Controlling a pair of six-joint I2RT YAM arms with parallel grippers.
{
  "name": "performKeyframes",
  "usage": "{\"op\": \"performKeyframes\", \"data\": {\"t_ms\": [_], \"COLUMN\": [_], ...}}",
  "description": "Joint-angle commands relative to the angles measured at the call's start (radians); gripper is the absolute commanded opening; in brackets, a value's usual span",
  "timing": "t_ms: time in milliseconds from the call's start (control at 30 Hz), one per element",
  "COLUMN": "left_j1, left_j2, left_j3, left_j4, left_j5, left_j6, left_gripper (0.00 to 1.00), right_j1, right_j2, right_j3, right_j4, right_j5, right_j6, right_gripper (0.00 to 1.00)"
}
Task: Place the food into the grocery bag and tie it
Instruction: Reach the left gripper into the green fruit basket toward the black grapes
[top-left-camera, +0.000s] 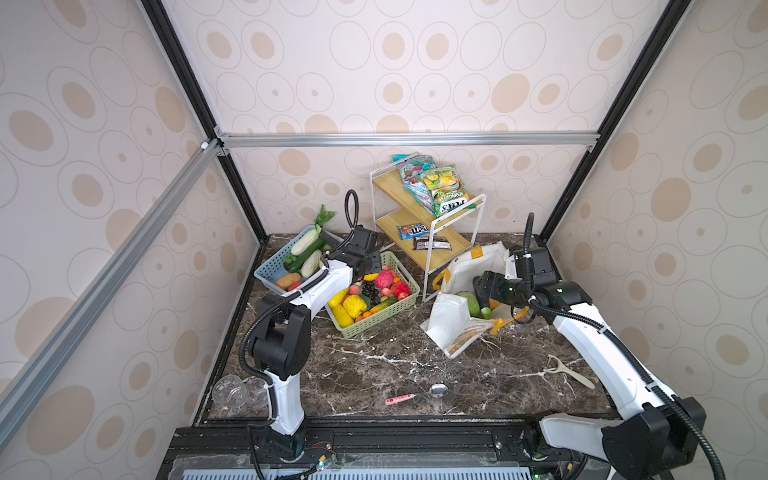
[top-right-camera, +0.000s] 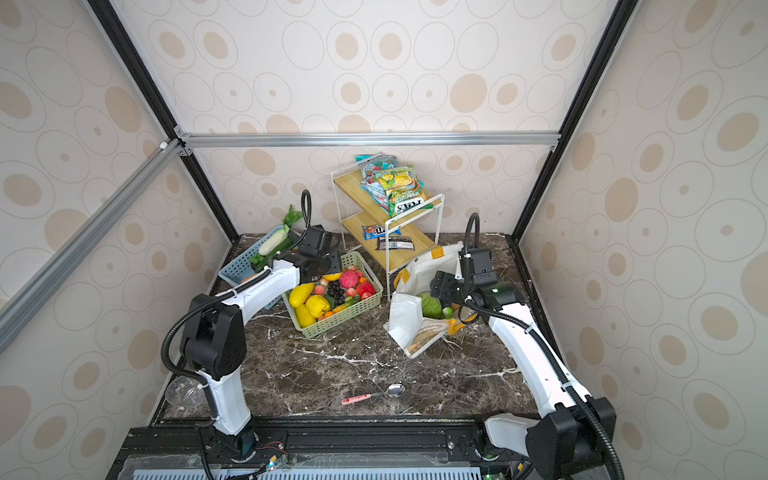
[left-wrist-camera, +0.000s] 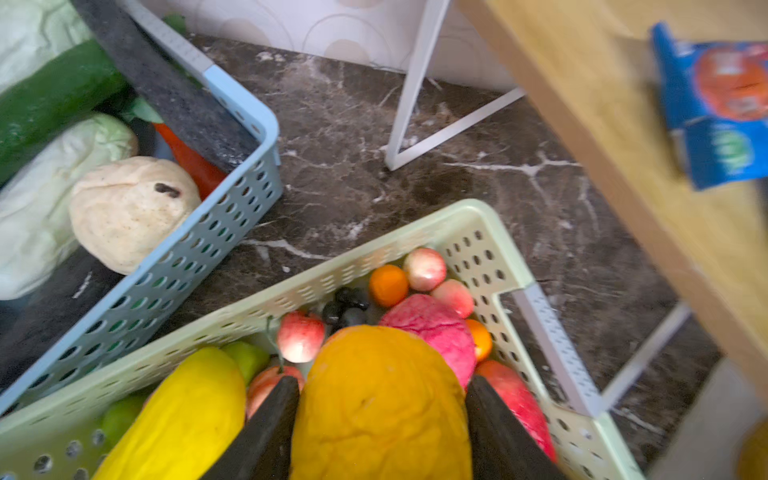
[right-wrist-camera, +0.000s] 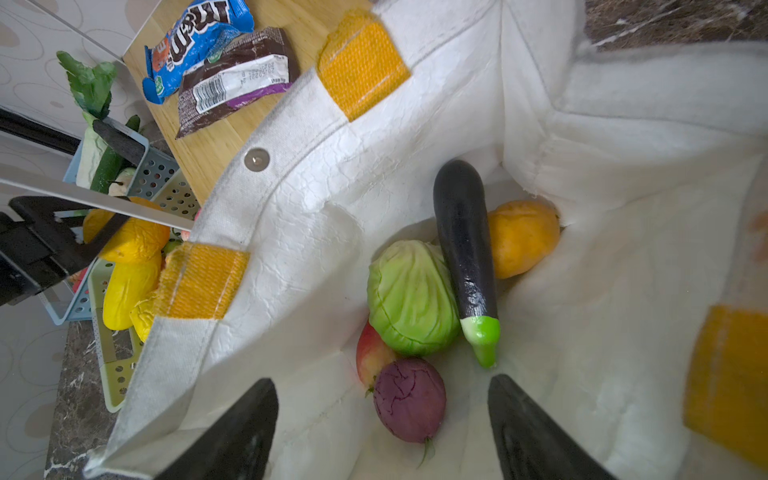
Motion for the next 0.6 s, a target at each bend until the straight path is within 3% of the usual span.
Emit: {"op": "performKeyframes", "data": {"t_ms": [0, 333, 567], "left_j1": [-0.049, -0.110, -0.132], "left_j2": [-0.003, 0.140, 0.176], "left_j3": [-0.017, 0.088, 0.068], "left_j4": [0.055, 0.062, 0.067], "left_j5": [0.097, 0.137, 0.139], "left_j6": [-0.048, -0.066, -0.070], "left_gripper": [0.54, 0.54, 0.56], "right_j1": [0.003, 0.009, 0.012], "right_j2": [-0.018, -0.049, -0.053], "right_j3": [-0.014, -0.022, -0.042], "right_j4": [0.018, -0.003, 0.009], "right_j5": [-0.004, 0.013, 0.009], "right_j6": [0.017, 0.020, 0.036], "right_gripper": [0.82, 0.82, 0.83]}}
